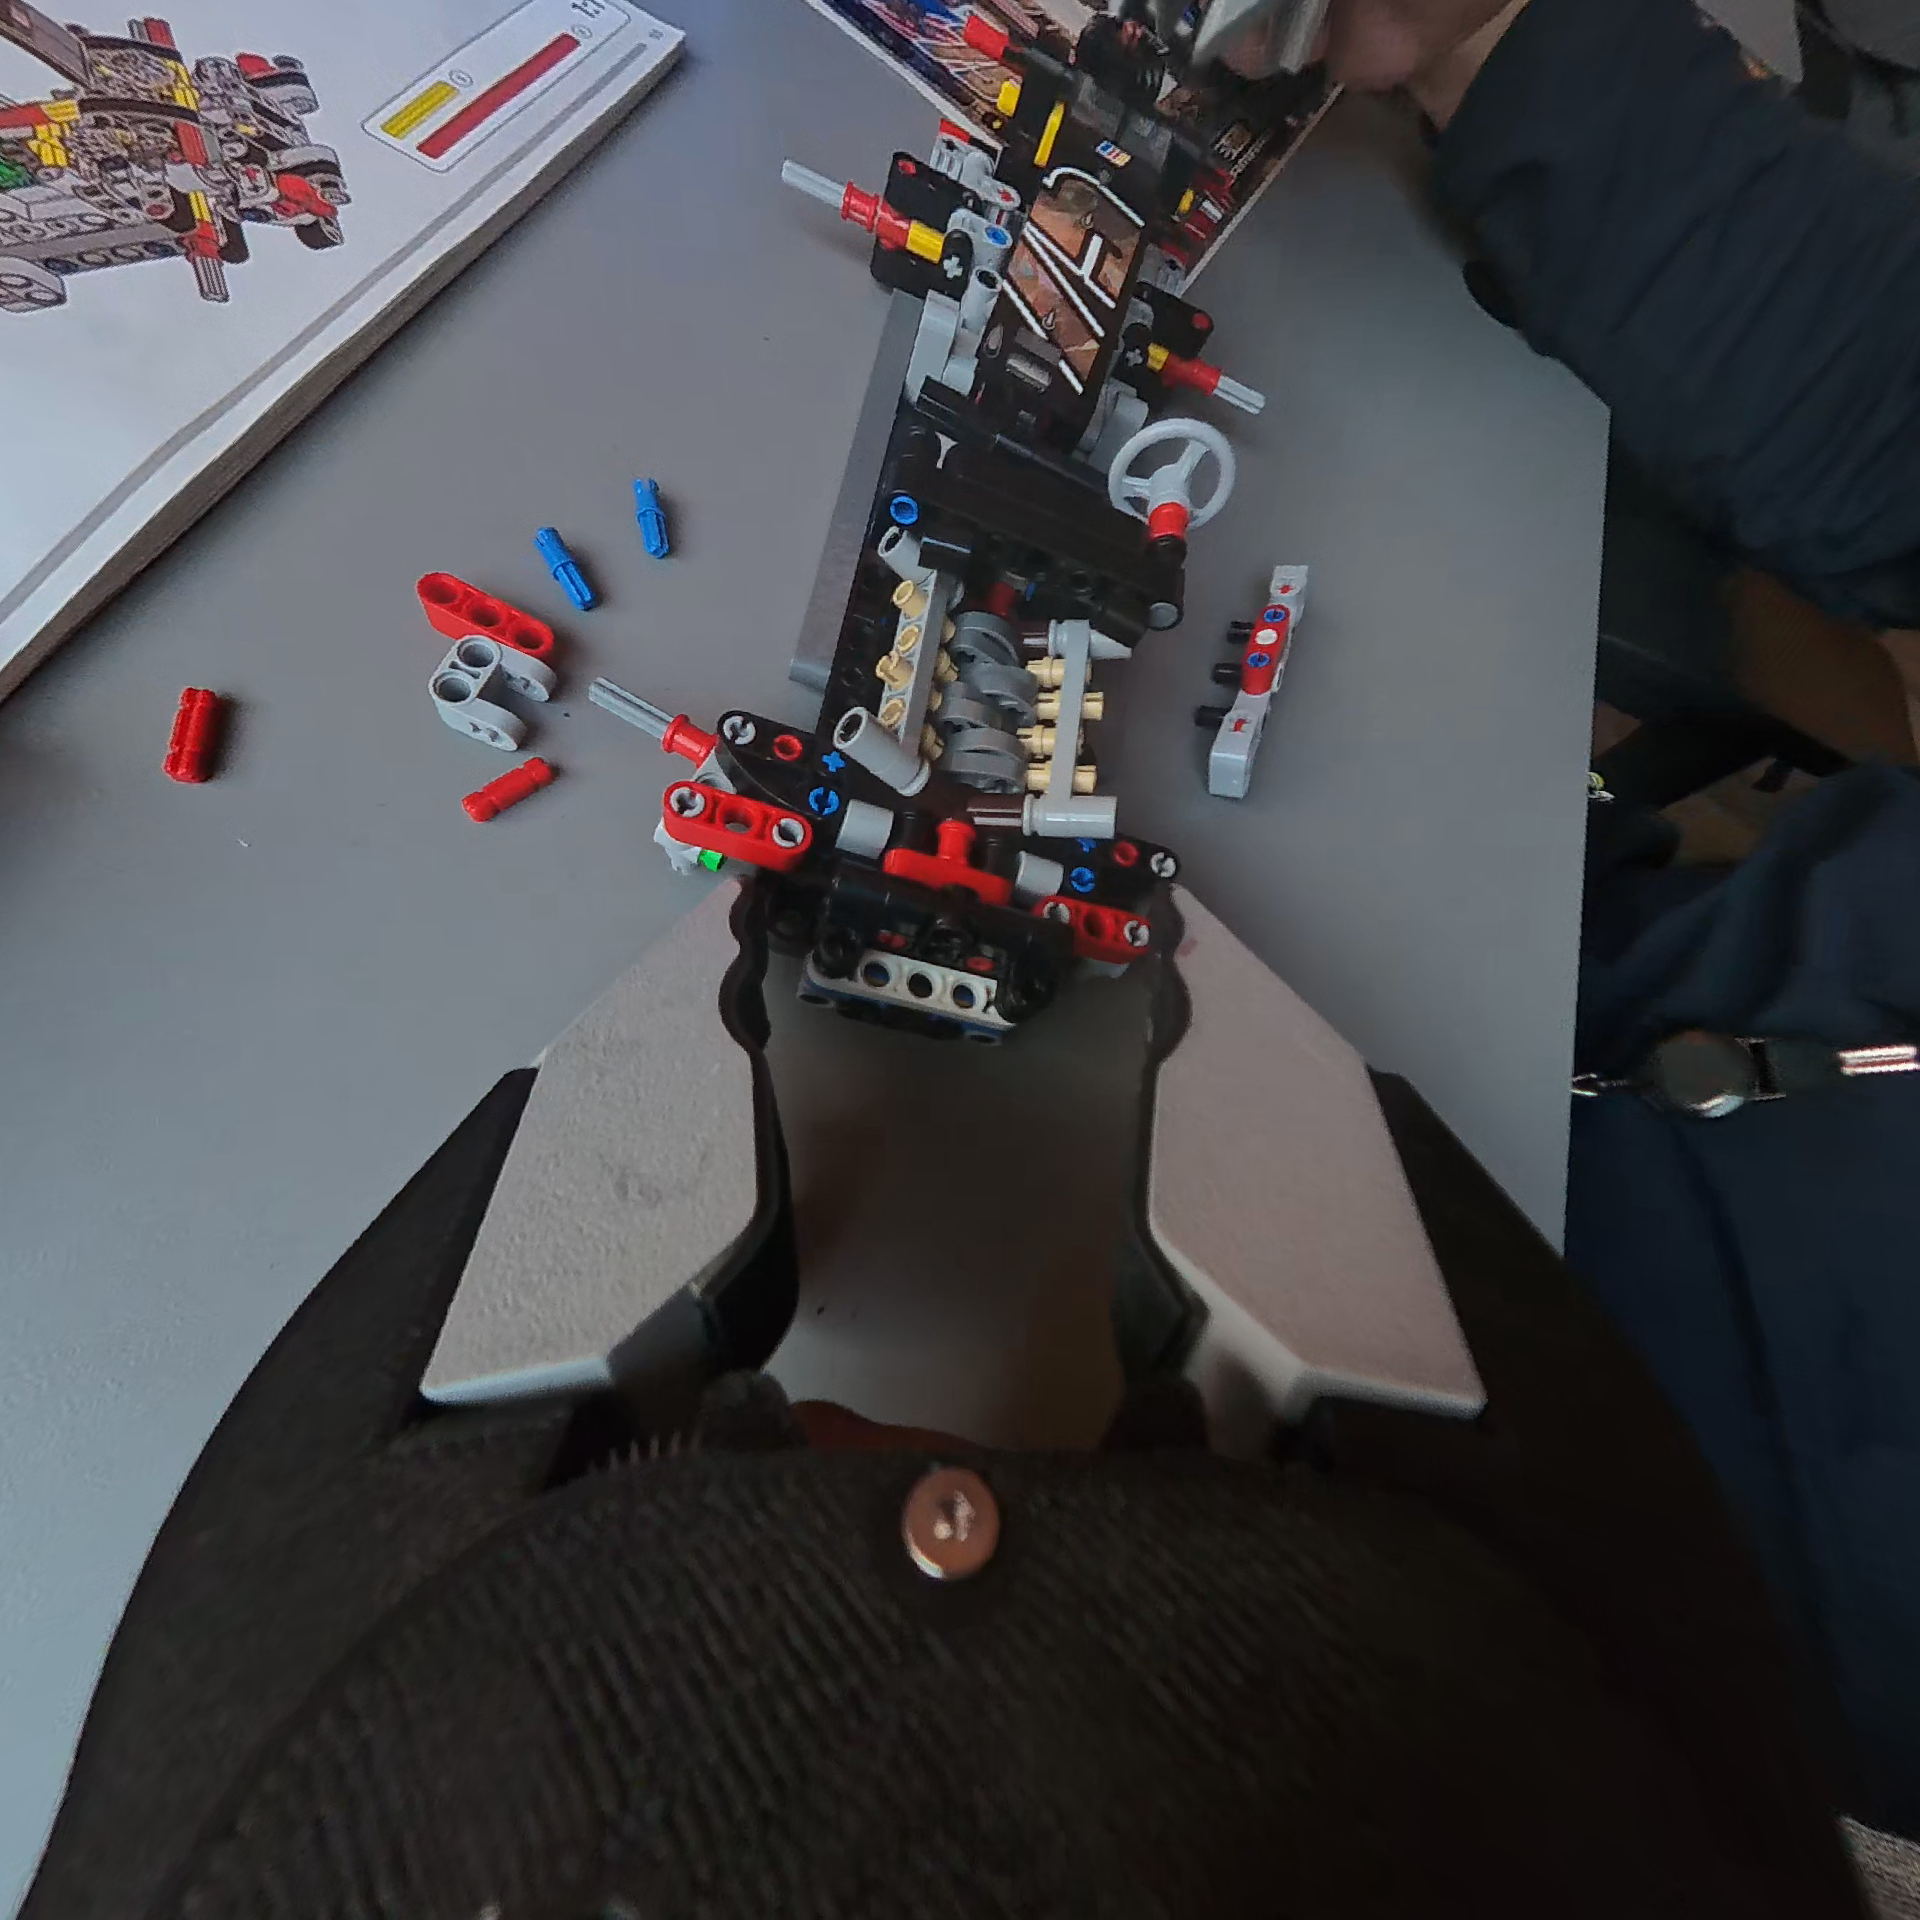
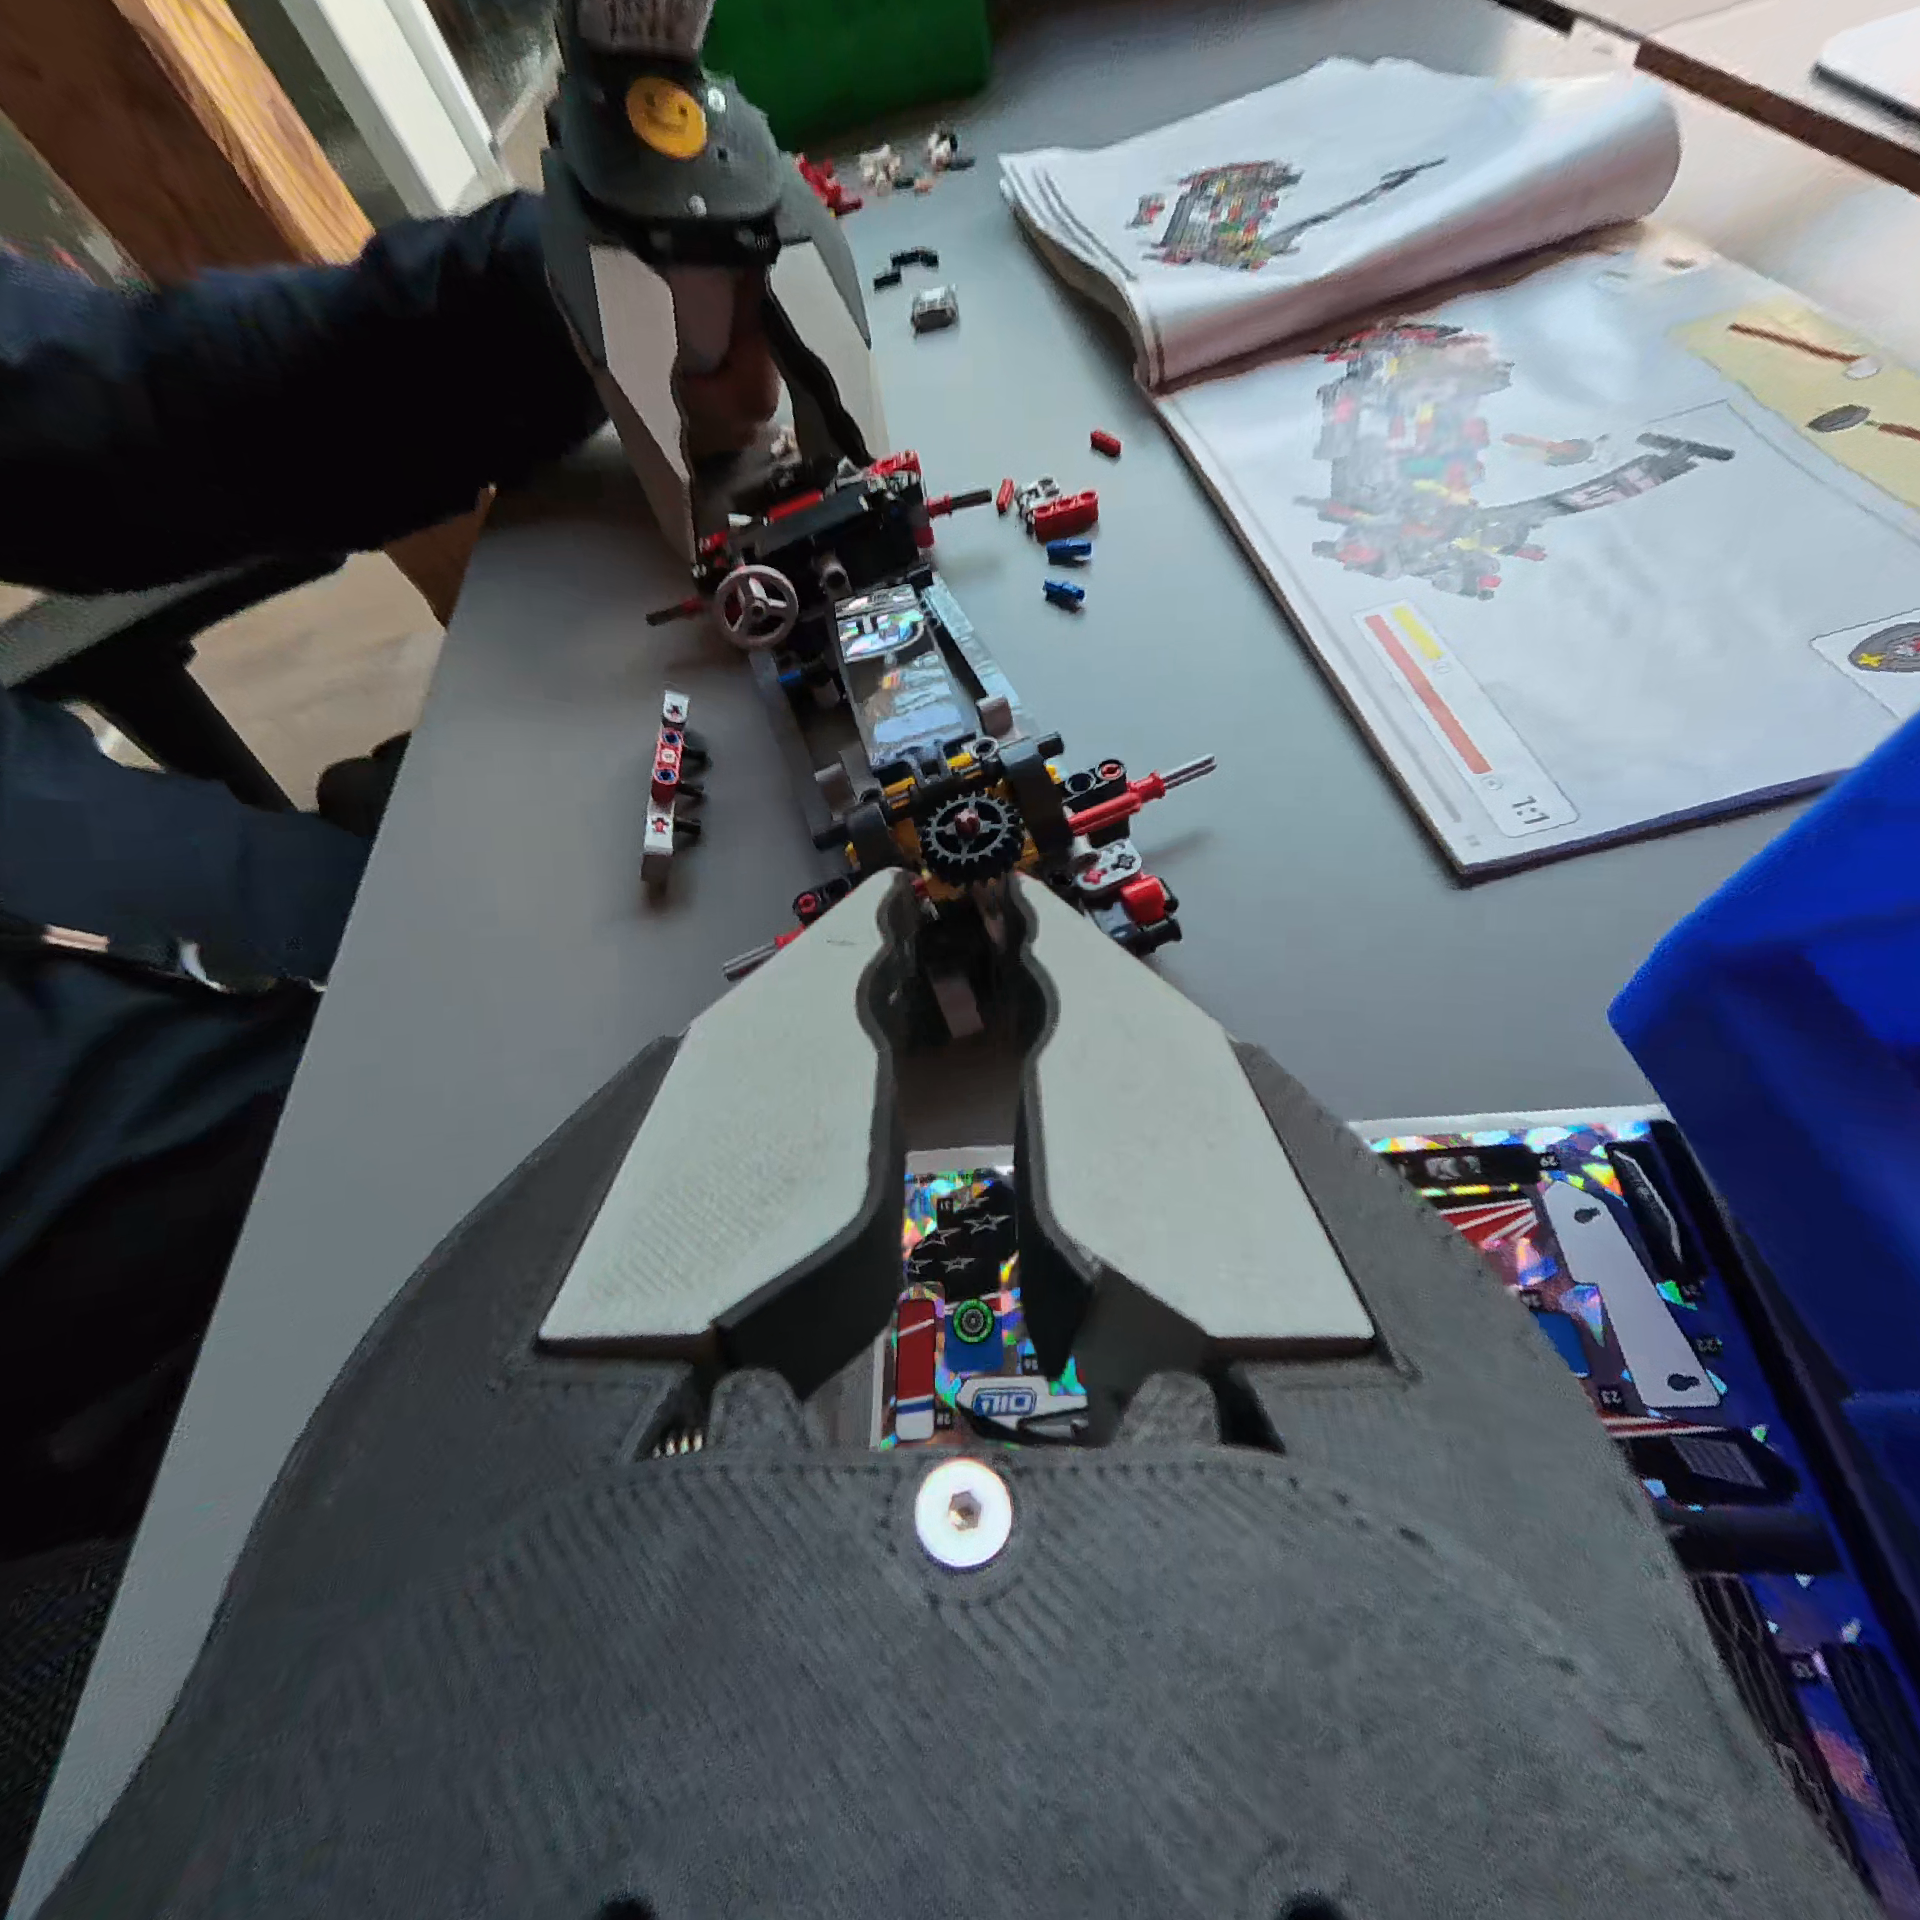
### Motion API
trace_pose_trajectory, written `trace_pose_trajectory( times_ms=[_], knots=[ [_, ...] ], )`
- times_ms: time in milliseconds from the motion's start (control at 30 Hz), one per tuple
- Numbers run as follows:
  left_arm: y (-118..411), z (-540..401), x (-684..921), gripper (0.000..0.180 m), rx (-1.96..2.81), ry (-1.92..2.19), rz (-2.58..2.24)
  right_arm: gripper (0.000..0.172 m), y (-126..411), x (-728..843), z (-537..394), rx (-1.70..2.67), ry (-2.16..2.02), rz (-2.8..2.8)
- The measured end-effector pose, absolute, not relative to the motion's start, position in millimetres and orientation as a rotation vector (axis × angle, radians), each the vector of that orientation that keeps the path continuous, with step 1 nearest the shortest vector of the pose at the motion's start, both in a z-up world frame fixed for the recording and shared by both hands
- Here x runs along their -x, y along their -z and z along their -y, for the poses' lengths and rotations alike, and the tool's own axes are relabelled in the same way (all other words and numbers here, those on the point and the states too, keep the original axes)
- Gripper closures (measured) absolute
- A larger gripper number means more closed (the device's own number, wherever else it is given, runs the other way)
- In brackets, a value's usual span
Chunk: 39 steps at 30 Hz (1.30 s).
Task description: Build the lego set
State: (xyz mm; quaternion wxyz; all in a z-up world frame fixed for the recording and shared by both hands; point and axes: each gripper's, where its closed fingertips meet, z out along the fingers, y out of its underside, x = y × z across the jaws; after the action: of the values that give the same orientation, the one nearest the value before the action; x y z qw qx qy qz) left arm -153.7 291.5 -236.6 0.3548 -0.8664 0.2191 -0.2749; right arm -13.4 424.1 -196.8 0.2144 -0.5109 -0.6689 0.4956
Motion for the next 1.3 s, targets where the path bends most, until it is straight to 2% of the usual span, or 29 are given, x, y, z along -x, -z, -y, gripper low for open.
trace_pose_trajectory(
  times_ms=[100, 167, 300, 367, 633, 700, 900, 1300],
  knots=[
    [236.7, -291.4, 153.4, 0.109, 2.238, 0.708, -0.57, 0.15, 199.5, 19.2, -427.8, 1.482, -1.431, 1.822],
    [236.9, -291.1, 153.0, 0.109, 2.238, 0.706, -0.577, 0.155, 205.8, 20.1, -417.5, 1.482, -1.487, 1.9],
    [236.8, -290.9, 152.9, 0.109, 2.237, 0.713, -0.576, 0.154, 204.6, 20.5, -414.8, 1.437, -1.504, 1.925],
    [236.2, -290.8, 152.8, 0.109, 2.236, 0.733, -0.572, 0.162, 206.0, 18.7, -413.0, 1.423, -1.495, 1.952],
    [235.0, -295.3, 154.8, 0.114, 2.237, 0.768, -0.522, 0.162, 207.6, 17.5, -409.0, 1.422, -1.522, 1.983],
    [235.0, -294.7, 153.7, 0.114, 2.235, 0.765, -0.533, 0.151, 207.0, 16.7, -412.1, 1.427, -1.508, 1.966],
    [234.0, -292.5, 153.2, 0.113, 2.23, 0.781, -0.545, 0.141, 183.2, 13.7, -433.2, 1.412, -1.534, 1.795],
    [210.6, -281.8, 182.0, 0.11, 2.082, 0.643, -0.378, 0.142, 161.7, 25.0, -462.4, 1.437, -1.417, 1.546]
  ],
)
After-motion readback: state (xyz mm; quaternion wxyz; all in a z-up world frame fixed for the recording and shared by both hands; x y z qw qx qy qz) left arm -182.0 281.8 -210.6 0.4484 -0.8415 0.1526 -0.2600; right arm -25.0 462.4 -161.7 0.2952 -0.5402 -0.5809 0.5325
